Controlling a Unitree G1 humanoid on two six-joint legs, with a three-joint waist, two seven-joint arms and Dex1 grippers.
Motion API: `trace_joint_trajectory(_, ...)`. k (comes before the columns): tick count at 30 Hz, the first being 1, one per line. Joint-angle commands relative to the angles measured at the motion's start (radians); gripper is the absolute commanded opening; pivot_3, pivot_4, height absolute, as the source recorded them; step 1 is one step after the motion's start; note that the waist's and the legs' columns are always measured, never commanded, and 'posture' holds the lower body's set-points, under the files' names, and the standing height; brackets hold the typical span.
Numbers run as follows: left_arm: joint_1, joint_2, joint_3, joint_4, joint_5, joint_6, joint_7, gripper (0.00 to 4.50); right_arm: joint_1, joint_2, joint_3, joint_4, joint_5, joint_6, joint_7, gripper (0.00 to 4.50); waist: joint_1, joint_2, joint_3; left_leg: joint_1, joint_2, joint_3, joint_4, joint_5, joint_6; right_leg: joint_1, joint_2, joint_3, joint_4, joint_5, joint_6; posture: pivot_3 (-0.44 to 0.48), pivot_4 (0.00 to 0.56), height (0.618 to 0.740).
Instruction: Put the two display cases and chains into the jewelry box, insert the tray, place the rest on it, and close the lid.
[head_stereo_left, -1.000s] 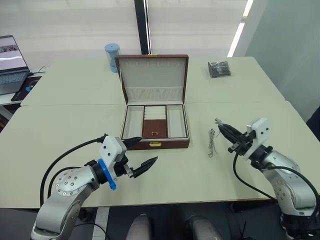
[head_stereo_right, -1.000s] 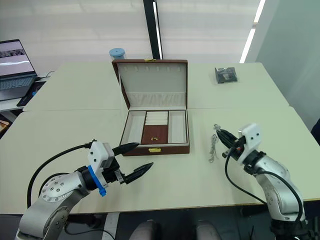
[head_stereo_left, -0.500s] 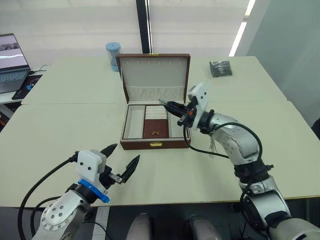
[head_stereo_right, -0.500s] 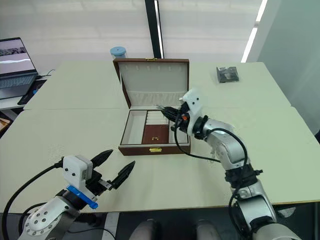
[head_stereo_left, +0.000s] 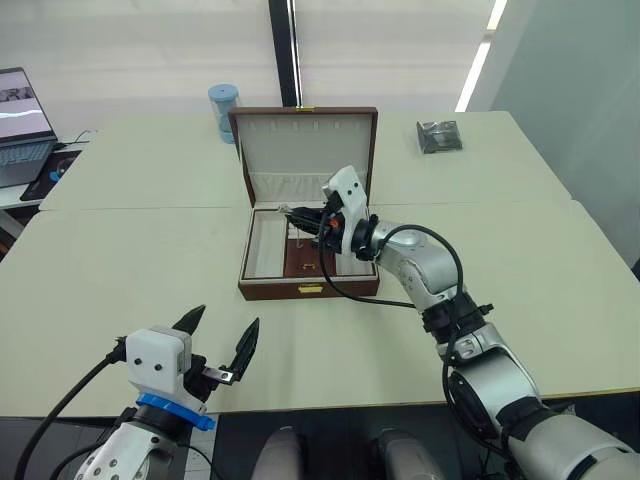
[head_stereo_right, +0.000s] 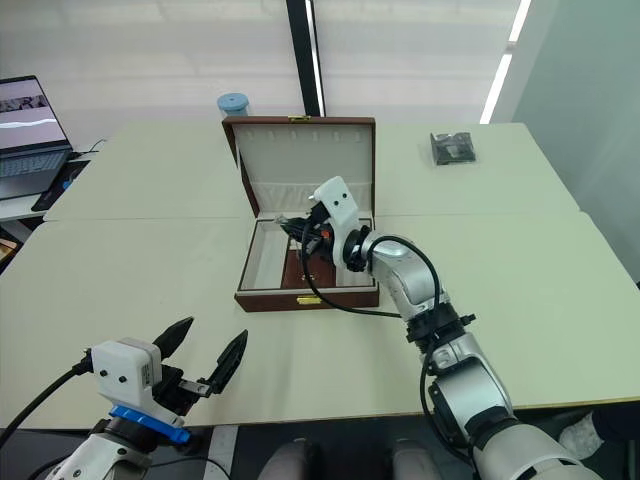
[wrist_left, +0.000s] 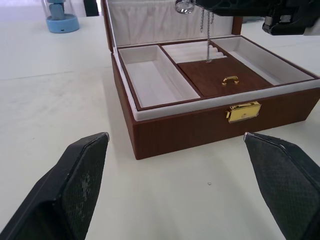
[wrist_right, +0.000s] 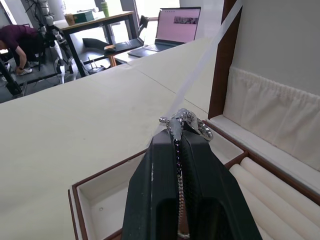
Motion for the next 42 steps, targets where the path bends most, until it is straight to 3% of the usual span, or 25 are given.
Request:
trace_joint_trajectory(1,0.004,-0.009,-0.008,-0.046,0.013,-0.024,0.017,4.50,-0.048,0.032,-0.018,0.022,-0.007,-0.044,0.010,0.01,0.000,0.000,0.000,0.000,0.000,0.000,0.000,0.000,0.000,0.000,0.000,0.000,0.000,0.000,0.000,0.000,0.150,0.740)
trace_joint_trajectory(25,-0.011,-0.009,-0.025,-0.038,0.032,-0.031,0.025,4.50,-0.035,0.148,0.001,0.173,-0.102,-0.154,0.008,0.01,-0.001,0.000,0.000,-0.001,0.000,0.001,-0.001,0.000,0.000,-0.002,0.000,0.000,0.000,0.000,0.000,0.000,0.150,0.740)
trace_joint_trajectory(26,-0.013,-0.008,-0.025,-0.039,0.032,-0.028,0.026,4.50,-0.036,0.151,-0.003,0.174,-0.102,-0.153,0.009,0.63,-0.001,0.000,0.000,-0.001,0.000,0.001,-0.001,0.000,0.000,-0.002,0.000,0.001,0.000,0.000,0.000,0.000,0.150,0.740)
trace_joint_trajectory(34,-0.015,-0.012,-0.022,-0.022,0.036,-0.042,0.018,4.50,-0.046,0.157,-0.020,0.186,-0.101,-0.154,0.017,2.76,-0.001,0.000,0.000,-0.001,0.000,0.001,-0.001,0.000,0.000,-0.002,0.000,0.001,0.000,0.000,0.000,0.000,0.150,0.740)
trace_joint_trajectory(39,-0.014,-0.012,-0.018,-0.012,0.034,-0.051,0.009,4.50,-0.044,0.157,-0.022,0.183,-0.100,-0.154,0.019,4.44,-0.001,0.000,0.000,-0.001,0.000,0.001,-0.001,0.000,0.000,-0.002,0.000,0.001,0.000,0.000,0.000,0.000,0.150,0.740)
trace_joint_trajectory(42,-0.013,-0.014,-0.026,-0.004,0.034,-0.049,0.008,4.50,-0.044,0.156,-0.025,0.180,-0.099,-0.153,0.018,4.49,-0.001,0.000,0.000,-0.001,0.000,0.001,-0.001,0.000,0.000,-0.002,0.000,0.001,0.000,0.000,0.000,0.000,0.150,0.740)
